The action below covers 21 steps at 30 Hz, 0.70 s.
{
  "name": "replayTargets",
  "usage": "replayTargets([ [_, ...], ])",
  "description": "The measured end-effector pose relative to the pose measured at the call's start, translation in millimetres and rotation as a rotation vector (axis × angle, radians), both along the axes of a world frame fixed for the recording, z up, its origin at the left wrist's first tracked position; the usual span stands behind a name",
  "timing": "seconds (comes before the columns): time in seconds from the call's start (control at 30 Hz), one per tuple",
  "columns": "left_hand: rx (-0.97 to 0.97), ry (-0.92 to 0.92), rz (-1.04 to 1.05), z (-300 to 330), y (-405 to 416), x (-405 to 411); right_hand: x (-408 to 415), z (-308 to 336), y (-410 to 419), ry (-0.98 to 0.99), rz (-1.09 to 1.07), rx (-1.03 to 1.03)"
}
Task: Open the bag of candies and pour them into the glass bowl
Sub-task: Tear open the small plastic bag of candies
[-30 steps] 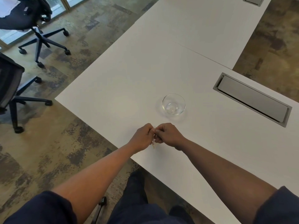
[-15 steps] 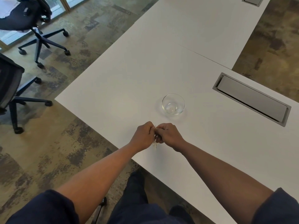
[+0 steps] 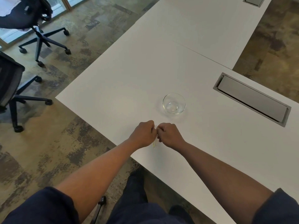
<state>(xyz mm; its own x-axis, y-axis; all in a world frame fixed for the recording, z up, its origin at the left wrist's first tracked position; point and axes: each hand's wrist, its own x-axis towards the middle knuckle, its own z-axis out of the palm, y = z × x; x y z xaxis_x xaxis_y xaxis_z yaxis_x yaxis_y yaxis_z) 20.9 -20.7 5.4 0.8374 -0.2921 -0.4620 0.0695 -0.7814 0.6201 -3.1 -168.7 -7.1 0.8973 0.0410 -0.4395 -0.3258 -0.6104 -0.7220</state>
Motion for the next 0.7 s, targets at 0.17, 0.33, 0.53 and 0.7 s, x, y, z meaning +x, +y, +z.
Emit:
replayTargets([
  [0.17,0.212,-0.12,-0.058,0,-1,-3,0,2,0,-0.047,0.085,-0.204],
  [0.33,0.225,-0.129,-0.043,2,-3,0,1,3,-2,-0.038,0.109,-0.233],
  [0.53,0.136,-0.007,0.036,1,-6,1,0,10,-6,-0.053,0.158,-0.22],
  [0.7,0.273,-0.071,-0.056,6,-4,7,-2,15,-10,-0.1,0.219,-0.423],
])
